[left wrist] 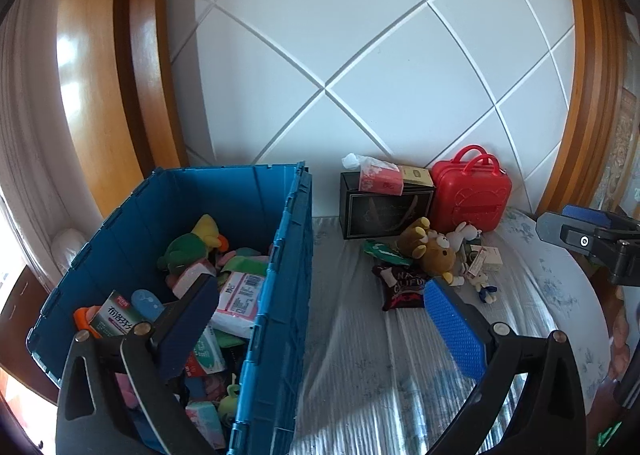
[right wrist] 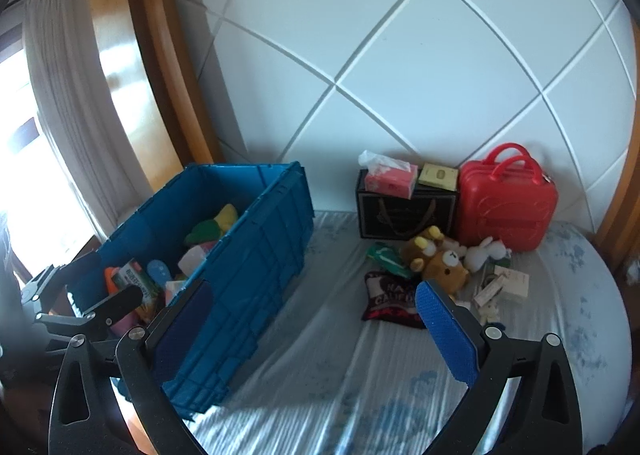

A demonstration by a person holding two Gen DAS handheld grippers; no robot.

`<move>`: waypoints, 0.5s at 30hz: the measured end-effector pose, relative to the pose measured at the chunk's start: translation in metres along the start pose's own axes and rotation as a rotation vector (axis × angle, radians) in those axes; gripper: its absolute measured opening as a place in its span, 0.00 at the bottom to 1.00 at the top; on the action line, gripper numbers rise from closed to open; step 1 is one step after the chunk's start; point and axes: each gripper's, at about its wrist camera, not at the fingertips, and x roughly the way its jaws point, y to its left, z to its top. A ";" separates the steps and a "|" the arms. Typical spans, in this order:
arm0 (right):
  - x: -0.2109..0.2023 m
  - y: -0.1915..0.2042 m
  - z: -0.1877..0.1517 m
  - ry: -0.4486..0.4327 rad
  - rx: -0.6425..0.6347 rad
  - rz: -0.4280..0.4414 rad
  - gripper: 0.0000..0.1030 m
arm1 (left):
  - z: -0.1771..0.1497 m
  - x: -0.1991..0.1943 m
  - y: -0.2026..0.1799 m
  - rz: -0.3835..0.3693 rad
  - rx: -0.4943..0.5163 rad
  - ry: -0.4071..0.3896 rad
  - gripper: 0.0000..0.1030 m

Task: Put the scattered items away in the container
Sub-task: 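Move both grippers back from the crate over the items on the bed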

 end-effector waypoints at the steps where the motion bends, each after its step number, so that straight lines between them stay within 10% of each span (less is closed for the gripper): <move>1: -0.002 -0.009 -0.001 -0.001 0.008 -0.006 0.99 | 0.001 0.002 -0.010 -0.005 0.009 0.004 1.00; 15: -0.009 -0.160 -0.032 0.039 0.104 -0.121 0.99 | -0.012 0.068 -0.125 -0.003 0.118 0.106 1.00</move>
